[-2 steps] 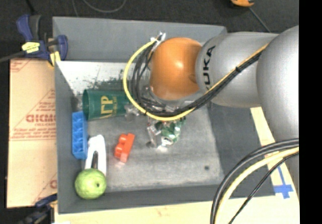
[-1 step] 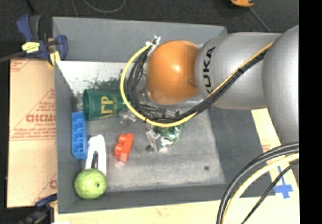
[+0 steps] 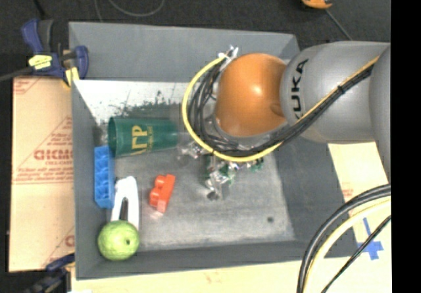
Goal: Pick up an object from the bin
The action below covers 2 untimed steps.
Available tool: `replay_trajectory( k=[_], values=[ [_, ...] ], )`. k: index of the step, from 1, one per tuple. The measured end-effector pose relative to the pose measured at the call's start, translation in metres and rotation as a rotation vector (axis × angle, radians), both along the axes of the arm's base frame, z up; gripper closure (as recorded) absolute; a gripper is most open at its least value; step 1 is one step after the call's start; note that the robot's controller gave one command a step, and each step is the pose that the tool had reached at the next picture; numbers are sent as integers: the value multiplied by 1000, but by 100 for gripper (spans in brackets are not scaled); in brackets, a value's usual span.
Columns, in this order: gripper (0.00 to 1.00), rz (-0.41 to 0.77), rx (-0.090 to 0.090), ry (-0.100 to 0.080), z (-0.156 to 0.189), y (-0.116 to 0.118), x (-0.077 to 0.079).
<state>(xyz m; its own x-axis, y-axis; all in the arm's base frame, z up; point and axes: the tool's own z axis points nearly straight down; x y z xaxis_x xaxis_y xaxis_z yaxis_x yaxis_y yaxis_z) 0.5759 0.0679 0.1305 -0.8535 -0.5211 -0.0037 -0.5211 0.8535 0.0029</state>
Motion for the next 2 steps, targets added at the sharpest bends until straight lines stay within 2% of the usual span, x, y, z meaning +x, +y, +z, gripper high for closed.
replay_trajectory(
  k=[1, 2],
  values=[
    [0, 40, -7, -2, 8, -37, 13],
    [0, 31, -2, -3, 24, -51, 9]
  ],
)
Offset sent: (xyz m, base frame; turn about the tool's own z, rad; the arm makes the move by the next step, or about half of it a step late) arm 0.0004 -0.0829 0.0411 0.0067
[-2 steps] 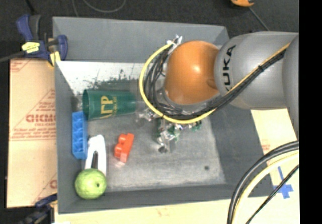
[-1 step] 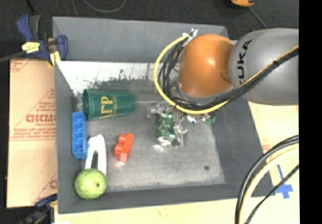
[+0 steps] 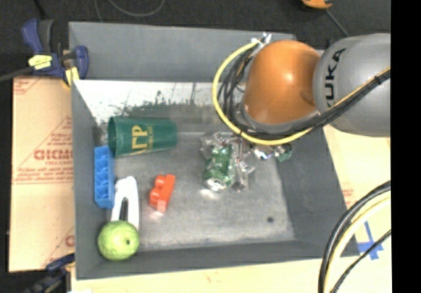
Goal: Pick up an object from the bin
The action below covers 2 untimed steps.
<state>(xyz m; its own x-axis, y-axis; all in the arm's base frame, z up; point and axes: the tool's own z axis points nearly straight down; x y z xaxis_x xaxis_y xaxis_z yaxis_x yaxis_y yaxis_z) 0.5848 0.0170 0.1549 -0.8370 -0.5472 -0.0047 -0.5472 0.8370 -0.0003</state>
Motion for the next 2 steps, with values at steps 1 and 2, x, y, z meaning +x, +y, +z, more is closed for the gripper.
replay_trajectory(
  k=[1, 2],
  values=[
    [0, 41, -3, -5, -19, -34, 37],
    [0, 99, -3, -2, -35, -28, 27]
  ],
)
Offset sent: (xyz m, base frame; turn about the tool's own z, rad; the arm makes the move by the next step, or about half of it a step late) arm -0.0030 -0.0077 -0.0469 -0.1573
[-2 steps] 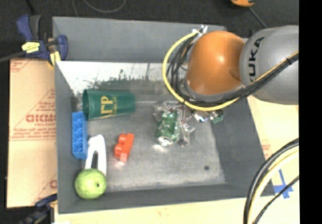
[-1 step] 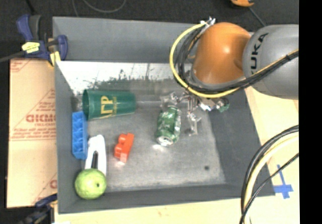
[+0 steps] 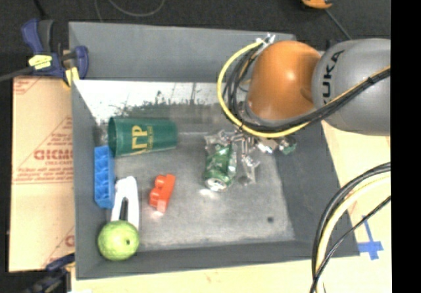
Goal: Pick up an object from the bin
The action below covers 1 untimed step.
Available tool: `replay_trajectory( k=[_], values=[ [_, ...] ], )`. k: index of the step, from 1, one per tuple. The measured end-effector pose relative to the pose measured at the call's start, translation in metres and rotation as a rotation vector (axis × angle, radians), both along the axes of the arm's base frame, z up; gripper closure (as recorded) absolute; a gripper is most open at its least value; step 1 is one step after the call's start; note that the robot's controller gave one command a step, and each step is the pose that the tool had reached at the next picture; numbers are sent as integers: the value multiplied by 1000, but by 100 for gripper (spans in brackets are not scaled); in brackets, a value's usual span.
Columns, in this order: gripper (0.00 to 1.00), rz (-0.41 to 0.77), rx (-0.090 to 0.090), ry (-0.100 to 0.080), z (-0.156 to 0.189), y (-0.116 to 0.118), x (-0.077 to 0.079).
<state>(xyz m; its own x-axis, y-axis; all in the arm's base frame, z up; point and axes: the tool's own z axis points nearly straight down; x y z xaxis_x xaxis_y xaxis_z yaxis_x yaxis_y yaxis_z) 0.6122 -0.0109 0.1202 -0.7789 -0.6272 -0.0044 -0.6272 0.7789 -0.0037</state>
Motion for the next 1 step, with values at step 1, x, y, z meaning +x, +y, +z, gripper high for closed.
replay_trajectory(
  k=[1],
  values=[
    [100, 238, 2, 1, -16, 9, 0]
  ],
)
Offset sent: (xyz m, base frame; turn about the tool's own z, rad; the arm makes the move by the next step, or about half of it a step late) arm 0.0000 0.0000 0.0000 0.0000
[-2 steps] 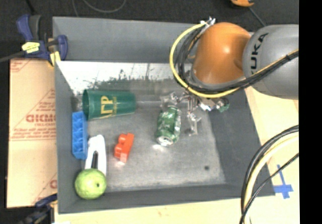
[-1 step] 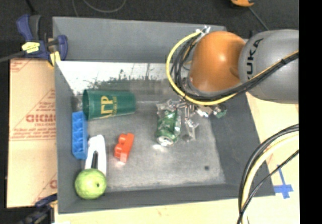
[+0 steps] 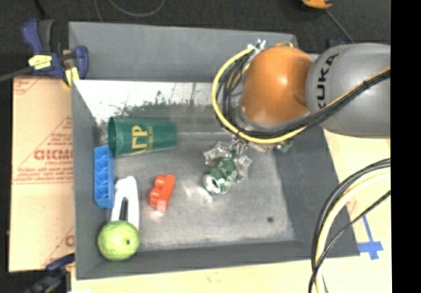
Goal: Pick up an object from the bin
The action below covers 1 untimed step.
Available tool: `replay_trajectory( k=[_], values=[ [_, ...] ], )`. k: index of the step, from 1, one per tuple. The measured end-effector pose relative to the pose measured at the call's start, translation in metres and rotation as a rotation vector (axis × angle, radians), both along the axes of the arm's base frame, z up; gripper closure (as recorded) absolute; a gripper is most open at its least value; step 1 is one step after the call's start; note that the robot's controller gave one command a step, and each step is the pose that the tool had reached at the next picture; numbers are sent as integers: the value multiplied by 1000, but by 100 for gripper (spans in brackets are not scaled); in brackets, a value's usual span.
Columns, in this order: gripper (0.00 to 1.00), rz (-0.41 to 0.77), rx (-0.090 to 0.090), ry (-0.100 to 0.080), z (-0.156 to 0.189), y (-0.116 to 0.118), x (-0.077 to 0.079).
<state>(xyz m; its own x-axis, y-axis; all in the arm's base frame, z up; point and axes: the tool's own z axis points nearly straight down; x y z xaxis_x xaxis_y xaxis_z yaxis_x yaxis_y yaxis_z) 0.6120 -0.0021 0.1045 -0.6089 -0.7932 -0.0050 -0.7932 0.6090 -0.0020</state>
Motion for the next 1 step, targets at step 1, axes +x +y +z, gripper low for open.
replay_trajectory(
  k=[1],
  values=[
    [100, -1, 0, 0, 0, 0, 0]
  ],
)
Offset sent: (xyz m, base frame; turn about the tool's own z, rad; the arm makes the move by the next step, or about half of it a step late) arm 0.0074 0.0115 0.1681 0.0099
